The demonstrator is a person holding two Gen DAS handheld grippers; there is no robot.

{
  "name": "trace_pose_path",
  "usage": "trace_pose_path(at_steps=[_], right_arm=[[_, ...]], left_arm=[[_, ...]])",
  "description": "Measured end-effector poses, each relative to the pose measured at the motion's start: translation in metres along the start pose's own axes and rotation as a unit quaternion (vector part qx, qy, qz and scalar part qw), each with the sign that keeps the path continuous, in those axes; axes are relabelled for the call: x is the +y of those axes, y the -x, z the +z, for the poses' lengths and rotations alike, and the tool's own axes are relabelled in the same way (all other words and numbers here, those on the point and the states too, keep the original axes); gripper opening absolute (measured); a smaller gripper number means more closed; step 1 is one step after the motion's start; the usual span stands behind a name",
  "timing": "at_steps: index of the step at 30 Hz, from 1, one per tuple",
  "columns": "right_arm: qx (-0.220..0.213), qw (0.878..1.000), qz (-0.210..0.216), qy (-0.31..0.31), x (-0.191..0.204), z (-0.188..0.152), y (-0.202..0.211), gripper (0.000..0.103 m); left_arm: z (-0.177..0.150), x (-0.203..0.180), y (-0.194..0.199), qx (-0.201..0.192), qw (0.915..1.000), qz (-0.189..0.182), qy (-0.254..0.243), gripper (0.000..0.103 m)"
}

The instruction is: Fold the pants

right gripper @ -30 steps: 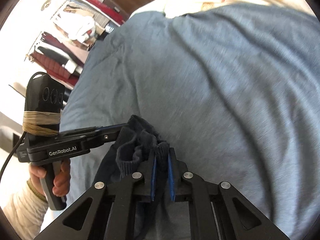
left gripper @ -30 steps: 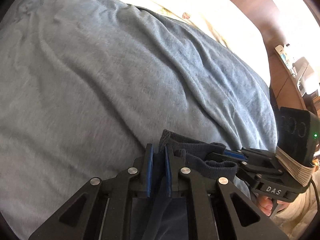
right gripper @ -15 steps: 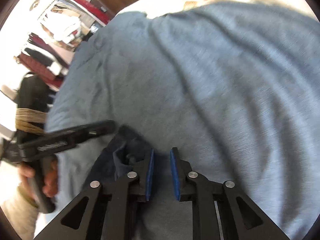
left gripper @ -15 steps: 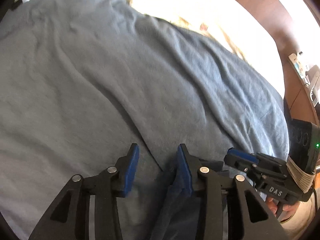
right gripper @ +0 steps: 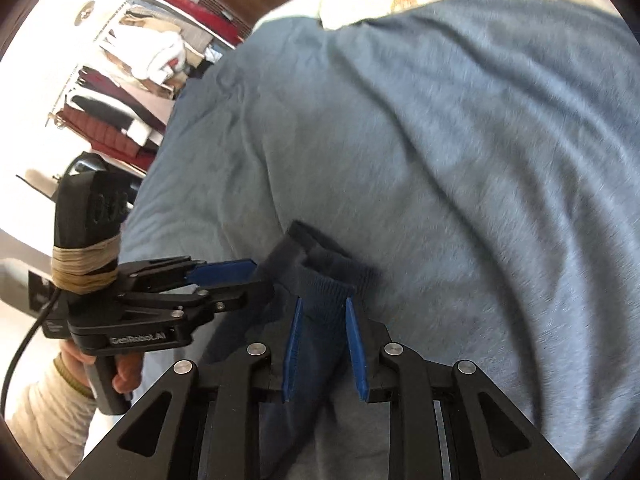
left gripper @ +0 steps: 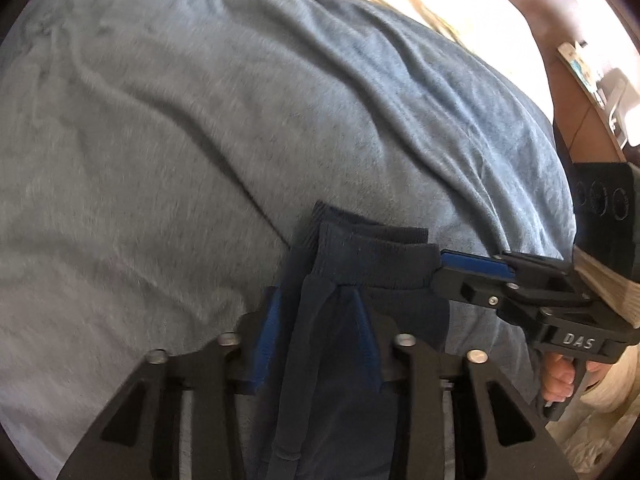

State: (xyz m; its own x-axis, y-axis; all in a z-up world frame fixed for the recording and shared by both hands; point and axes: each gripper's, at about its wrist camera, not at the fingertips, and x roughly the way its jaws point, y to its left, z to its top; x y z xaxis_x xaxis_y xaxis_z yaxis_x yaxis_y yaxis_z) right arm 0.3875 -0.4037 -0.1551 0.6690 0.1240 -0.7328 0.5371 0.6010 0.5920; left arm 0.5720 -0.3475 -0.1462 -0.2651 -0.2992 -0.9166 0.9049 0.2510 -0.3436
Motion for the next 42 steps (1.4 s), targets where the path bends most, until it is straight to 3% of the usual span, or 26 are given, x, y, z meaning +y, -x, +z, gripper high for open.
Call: trace_pose_path(at_steps=[1, 4, 8, 10, 11, 17, 29, 32, 37, 39, 42], right_arm=[[0.001, 1.0, -0.001, -0.001, -0.001, 0.0, -0.003, 0.024], [0.009, 1.0, -0.01, -0.007, -0.005, 0.002, -0.009, 0.024], [0.026, 0.999, -0.005, -0.03, -0.014, 0.001, -0.016, 0.024], [0.017, 1.0, -0.006, -0.022, -0.012, 0.0, -0.013, 0.02], [0.012, 1.0, -0.01, -0.017, -0.012, -0.001, -0.011, 0.012], [-0.027, 1.0, -0.012, -0.008, -0.004, 0.002, 0.01, 0.009], [-0.036, 0.999, -0.039, 0.006, -0.005, 0.01, -0.008, 0.008], [-0.033, 0.998, -0.05, 0.019, -0.003, 0.011, -0.014, 0.008], [-0.029, 0.997, -0.067, 0.025, 0.0, 0.014, -0.018, 0.011], [-0.038, 0.995, -0.087, 0.027, 0.004, 0.015, -0.011, 0.028], [-0.059, 0.992, -0.108, 0.03, 0.008, 0.017, 0.004, 0.034]], left_arm=[[-0.001, 0.001, -0.001, 0.001, 1.0, -0.003, 0.004, 0.011], [-0.006, 0.002, 0.001, -0.006, 1.0, 0.002, 0.004, 0.007], [-0.007, -0.005, 0.003, -0.013, 0.9998, 0.011, -0.003, 0.005], [-0.006, -0.01, 0.005, -0.021, 0.9995, 0.022, -0.008, 0.005], [-0.006, -0.012, 0.008, -0.027, 0.9993, 0.025, -0.009, 0.005], [-0.004, -0.012, 0.021, -0.056, 0.998, 0.03, -0.001, 0.005], [0.009, 0.011, -0.01, -0.032, 0.9987, 0.034, 0.022, 0.005], [0.01, 0.018, -0.009, -0.026, 0.9986, 0.029, 0.034, 0.01], [0.008, 0.024, 0.012, -0.049, 0.9963, 0.046, 0.054, 0.034], [0.005, 0.026, 0.031, -0.078, 0.993, 0.067, 0.059, 0.042], [-0.005, 0.027, 0.059, -0.103, 0.9893, 0.081, 0.063, 0.045]])
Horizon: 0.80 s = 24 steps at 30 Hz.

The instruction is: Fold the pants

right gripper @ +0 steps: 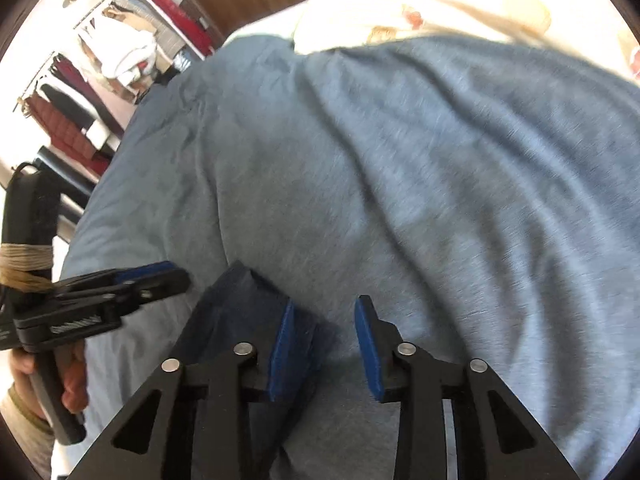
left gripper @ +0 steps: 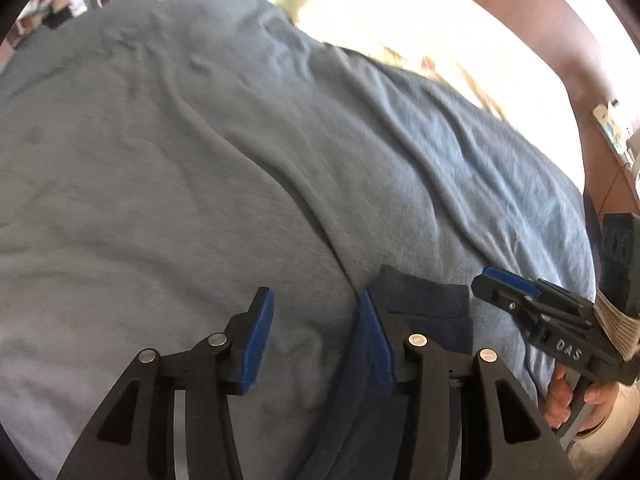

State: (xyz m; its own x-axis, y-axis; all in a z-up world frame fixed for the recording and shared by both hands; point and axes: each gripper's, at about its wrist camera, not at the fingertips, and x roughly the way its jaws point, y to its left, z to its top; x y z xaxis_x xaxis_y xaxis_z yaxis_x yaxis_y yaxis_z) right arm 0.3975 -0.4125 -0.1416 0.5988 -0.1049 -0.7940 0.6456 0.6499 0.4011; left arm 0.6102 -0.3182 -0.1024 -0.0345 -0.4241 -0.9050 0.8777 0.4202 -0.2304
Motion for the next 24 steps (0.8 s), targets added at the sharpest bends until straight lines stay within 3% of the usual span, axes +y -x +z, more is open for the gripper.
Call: trace_pose_path(at_steps=[3, 7, 14, 20, 24], right_arm=[[-0.002, 1.0, -0.004, 0.013, 0.006, 0.001, 0.013, 0.034], [0.0, 0.999, 0.022, 0.045, 0.028, -0.004, 0.028, 0.034], [0.032, 0.991, 0.074, 0.103, 0.076, -0.035, 0.032, 0.034], [0.085, 0.979, 0.091, 0.159, 0.11, -0.072, 0.02, 0.034], [0.11, 0.97, 0.103, 0.193, 0.132, -0.096, 0.014, 0.034]], left_arm=[[-0.013, 0.001, 0.026, -0.007, 0.9999, 0.006, -0.007, 0.045], [-0.046, 0.002, 0.05, 0.003, 1.0, 0.002, -0.005, 0.045], [-0.12, 0.019, 0.077, 0.014, 0.998, 0.01, 0.061, 0.045], [-0.191, 0.032, 0.103, 0.009, 0.9913, 0.034, 0.127, 0.044], [-0.229, 0.033, 0.107, 0.023, 0.9891, 0.044, 0.139, 0.045]])
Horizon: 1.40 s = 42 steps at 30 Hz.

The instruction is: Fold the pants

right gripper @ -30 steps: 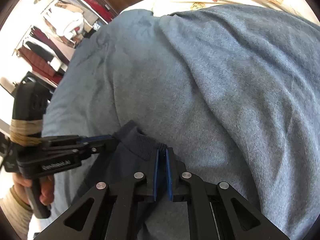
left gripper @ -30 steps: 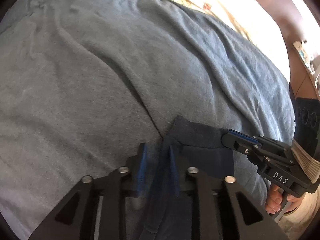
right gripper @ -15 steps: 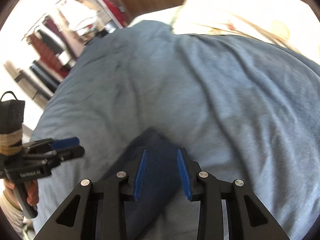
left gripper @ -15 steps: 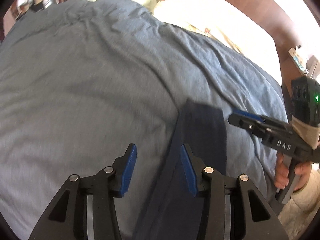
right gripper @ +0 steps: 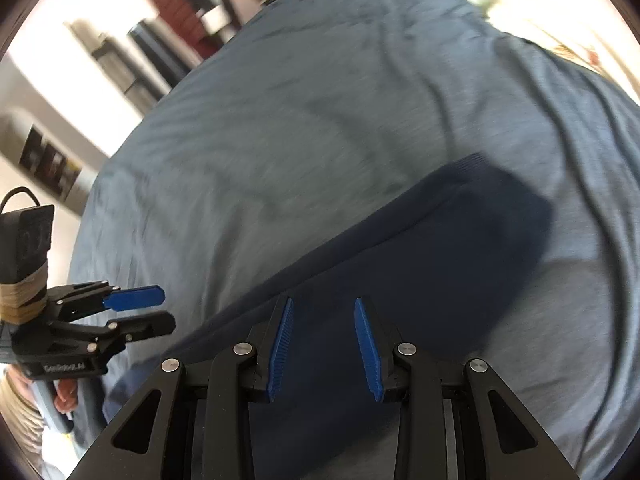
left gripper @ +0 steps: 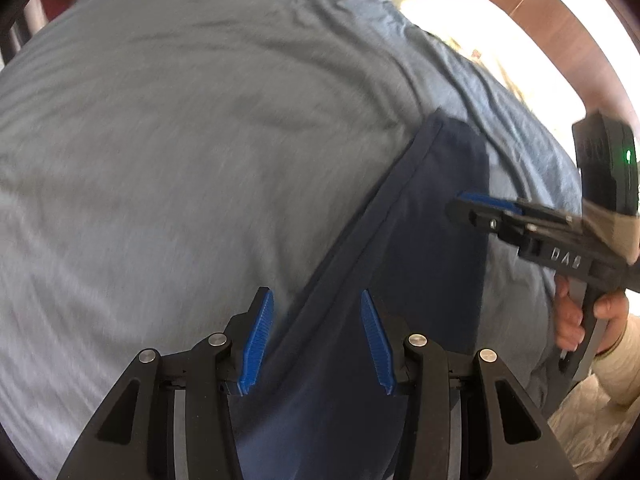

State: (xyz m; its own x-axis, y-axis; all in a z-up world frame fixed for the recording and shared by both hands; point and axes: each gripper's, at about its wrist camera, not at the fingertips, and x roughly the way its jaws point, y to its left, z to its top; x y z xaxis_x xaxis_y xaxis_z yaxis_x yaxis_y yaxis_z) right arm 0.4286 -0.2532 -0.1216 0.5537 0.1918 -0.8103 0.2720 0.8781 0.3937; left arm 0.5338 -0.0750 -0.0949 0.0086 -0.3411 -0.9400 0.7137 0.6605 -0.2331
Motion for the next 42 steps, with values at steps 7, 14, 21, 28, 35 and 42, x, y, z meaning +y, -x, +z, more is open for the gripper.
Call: trace_pose_path(at_steps=[7, 14, 21, 28, 35, 42], right_arm=[[0.037, 0.999, 0.02, 0.03, 0.03, -0.015, -0.027, 0.034], [0.043, 0.998, 0.003, 0.046, 0.041, -0.011, -0.056, 0.034], [0.044, 0.998, -0.012, 0.047, 0.042, 0.0, -0.072, 0.034], [0.023, 0.998, -0.02, 0.051, 0.051, -0.003, -0.046, 0.034], [0.005, 0.997, 0.01, 0.078, 0.081, -0.014, -0.005, 0.038], [0.029, 0.993, 0.036, 0.111, 0.117, -0.044, 0.002, 0.041]], left_arm=[[-0.029, 0.019, -0.014, 0.016, 0.9994, 0.018, 0.026, 0.045], [-0.04, 0.042, -0.02, 0.01, 0.9978, 0.022, 0.062, 0.045], [-0.048, 0.05, -0.008, -0.005, 0.9965, 0.011, 0.082, 0.046], [-0.06, 0.048, 0.045, -0.058, 0.9921, 0.058, 0.096, 0.051], [-0.098, 0.031, 0.069, -0.065, 0.9869, 0.118, 0.089, 0.053], [-0.152, 0.047, 0.061, -0.039, 0.9773, 0.146, 0.149, 0.053]])
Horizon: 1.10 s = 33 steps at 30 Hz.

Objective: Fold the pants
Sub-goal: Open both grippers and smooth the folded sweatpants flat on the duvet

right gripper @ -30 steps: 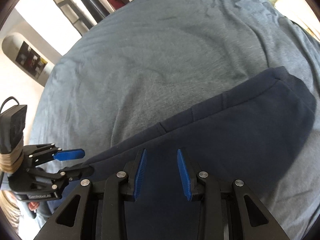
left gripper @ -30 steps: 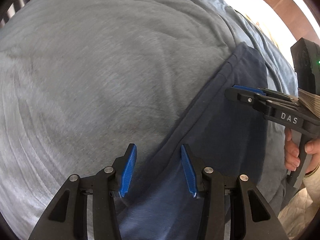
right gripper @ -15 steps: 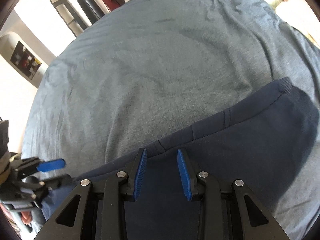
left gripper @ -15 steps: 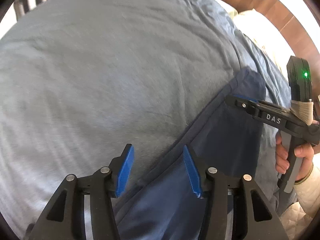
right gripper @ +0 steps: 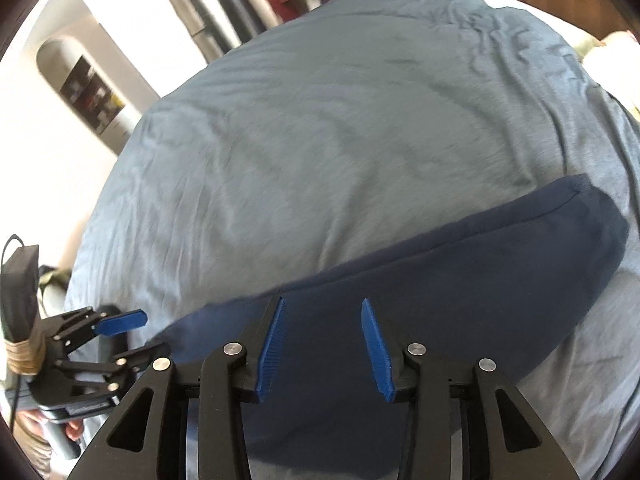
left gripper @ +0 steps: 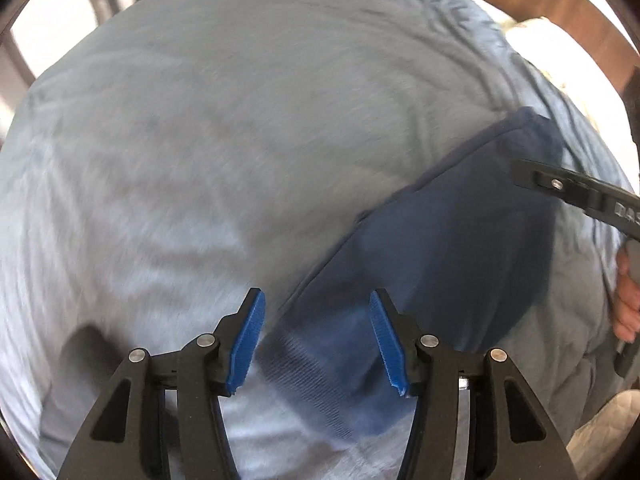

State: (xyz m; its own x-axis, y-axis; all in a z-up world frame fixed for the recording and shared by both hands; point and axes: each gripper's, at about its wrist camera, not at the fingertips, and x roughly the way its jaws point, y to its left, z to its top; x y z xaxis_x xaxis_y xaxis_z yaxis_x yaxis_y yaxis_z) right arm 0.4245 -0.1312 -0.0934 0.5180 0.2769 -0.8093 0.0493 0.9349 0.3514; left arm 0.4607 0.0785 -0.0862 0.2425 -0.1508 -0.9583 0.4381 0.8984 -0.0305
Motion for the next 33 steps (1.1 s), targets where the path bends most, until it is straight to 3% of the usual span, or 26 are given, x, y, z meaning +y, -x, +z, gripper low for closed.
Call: trace_pose_path(at_steps=[6, 13, 18, 23, 28, 33], right_arm=[[0.024, 0.999, 0.005, 0.025, 0.026, -0.014, -0.012, 0.041], [0.033, 0.999, 0.017, 0.025, 0.036, -0.022, -0.017, 0.041], [0.012, 0.999, 0.031, 0.008, 0.026, -0.022, 0.002, 0.041], [-0.031, 0.999, 0.031, -0.021, -0.001, -0.018, 0.04, 0.041], [-0.077, 0.995, 0.009, -0.069, -0.049, -0.011, 0.081, 0.041], [-0.117, 0.984, -0.017, -0.132, -0.108, -0.007, 0.11, 0.041]], left_arm=[[-0.02, 0.026, -0.011, 0.004, 0.9987, 0.004, 0.052, 0.056], [-0.022, 0.026, 0.001, -0.011, 0.9979, 0.001, 0.064, 0.056], [-0.004, -0.002, 0.051, -0.064, 0.9979, 0.002, 0.012, 0.057], [0.036, -0.052, 0.077, -0.109, 0.9914, -0.036, -0.063, 0.058], [0.082, -0.118, 0.066, -0.117, 0.9789, -0.087, -0.143, 0.057], [0.121, -0.191, 0.049, -0.117, 0.9578, -0.132, -0.227, 0.057]])
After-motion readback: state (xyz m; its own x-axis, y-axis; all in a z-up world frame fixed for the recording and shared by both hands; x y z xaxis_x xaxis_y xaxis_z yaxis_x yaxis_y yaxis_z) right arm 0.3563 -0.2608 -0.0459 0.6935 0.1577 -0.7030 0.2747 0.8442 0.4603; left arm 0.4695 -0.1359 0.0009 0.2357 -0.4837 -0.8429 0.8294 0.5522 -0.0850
